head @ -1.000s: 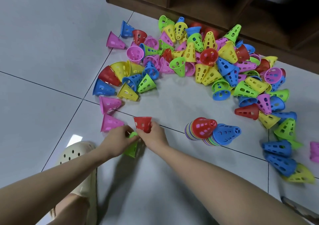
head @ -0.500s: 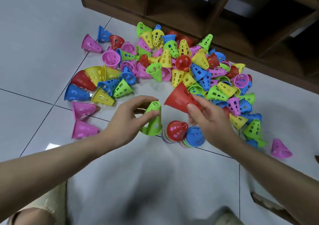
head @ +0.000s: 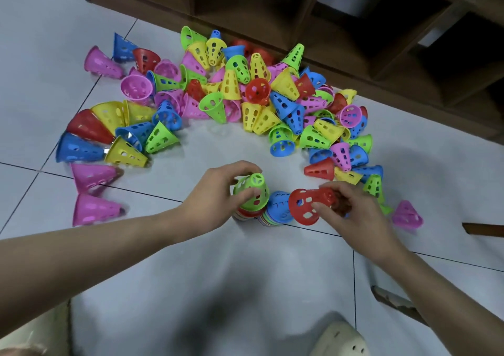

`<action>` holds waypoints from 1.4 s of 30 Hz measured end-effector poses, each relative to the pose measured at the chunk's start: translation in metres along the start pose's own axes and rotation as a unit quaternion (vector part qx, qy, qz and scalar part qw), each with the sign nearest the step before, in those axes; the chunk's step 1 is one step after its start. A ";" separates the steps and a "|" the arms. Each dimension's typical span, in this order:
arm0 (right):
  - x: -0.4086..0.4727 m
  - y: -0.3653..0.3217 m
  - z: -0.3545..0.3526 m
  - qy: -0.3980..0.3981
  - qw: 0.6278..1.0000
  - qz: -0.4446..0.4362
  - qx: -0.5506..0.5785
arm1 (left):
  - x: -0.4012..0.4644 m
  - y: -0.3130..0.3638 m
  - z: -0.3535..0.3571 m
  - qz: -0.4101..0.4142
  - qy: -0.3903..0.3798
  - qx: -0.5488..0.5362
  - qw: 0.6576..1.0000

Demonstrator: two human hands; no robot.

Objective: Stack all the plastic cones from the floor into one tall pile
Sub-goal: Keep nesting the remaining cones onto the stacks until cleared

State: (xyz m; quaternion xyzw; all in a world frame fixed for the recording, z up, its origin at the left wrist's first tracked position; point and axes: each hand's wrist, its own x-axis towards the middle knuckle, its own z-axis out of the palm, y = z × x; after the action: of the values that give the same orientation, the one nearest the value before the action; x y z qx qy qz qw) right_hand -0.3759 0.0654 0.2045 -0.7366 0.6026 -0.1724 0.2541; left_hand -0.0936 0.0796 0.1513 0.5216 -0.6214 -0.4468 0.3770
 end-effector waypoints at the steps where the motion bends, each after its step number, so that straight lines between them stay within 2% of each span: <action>1: 0.002 0.002 0.003 0.000 1.000 -0.012 -0.017 | 0.001 -0.004 0.001 -0.005 -0.008 0.010 1.000; 7: 0.013 0.013 0.024 -0.033 0.996 -0.055 -0.065 | 0.007 -0.024 0.006 0.018 -0.074 0.122 0.990; 16: 0.021 0.016 0.053 -0.078 0.994 -0.030 -0.074 | -0.002 -0.053 -0.027 -0.022 -0.109 0.221 0.969; 19: 0.025 0.016 0.058 -0.077 0.997 0.000 -0.029 | -0.016 -0.068 -0.058 -0.044 -0.095 0.295 0.950; 22: 0.027 0.016 0.055 -0.090 0.995 0.002 -0.035 | -0.027 -0.082 -0.105 -0.050 -0.048 0.388 0.919; 26: 0.033 0.003 0.044 -0.113 0.978 -0.041 -0.173 | -0.044 -0.102 -0.158 -0.082 -0.022 0.427 0.900; 29: 0.043 -0.015 0.039 -0.037 0.973 -0.079 -0.214 | -0.055 -0.111 -0.171 -0.108 -0.055 0.465 0.877; 31: 0.048 -0.032 0.046 0.002 0.974 -0.117 -0.194 | -0.060 -0.115 -0.174 -0.122 -0.093 0.508 0.848; 33: 0.053 -0.054 0.059 0.019 0.973 -0.165 -0.163 | -0.064 -0.121 -0.174 -0.125 -0.120 0.523 0.834; 37: 0.061 -0.098 0.093 0.009 0.954 -0.281 -0.104 | -0.070 -0.126 -0.174 -0.132 -0.135 0.492 0.850; 42: 0.070 -0.120 0.124 -0.079 0.961 -0.252 -0.084 | -0.072 -0.135 -0.181 -0.153 -0.155 0.494 0.842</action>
State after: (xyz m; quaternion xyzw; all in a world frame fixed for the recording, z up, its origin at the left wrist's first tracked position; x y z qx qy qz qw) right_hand -0.1952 0.0353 0.1699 -0.8944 0.3881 -0.1206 0.1869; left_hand 0.1297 0.1141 0.0797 0.6512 -0.7222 -0.2081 -0.1051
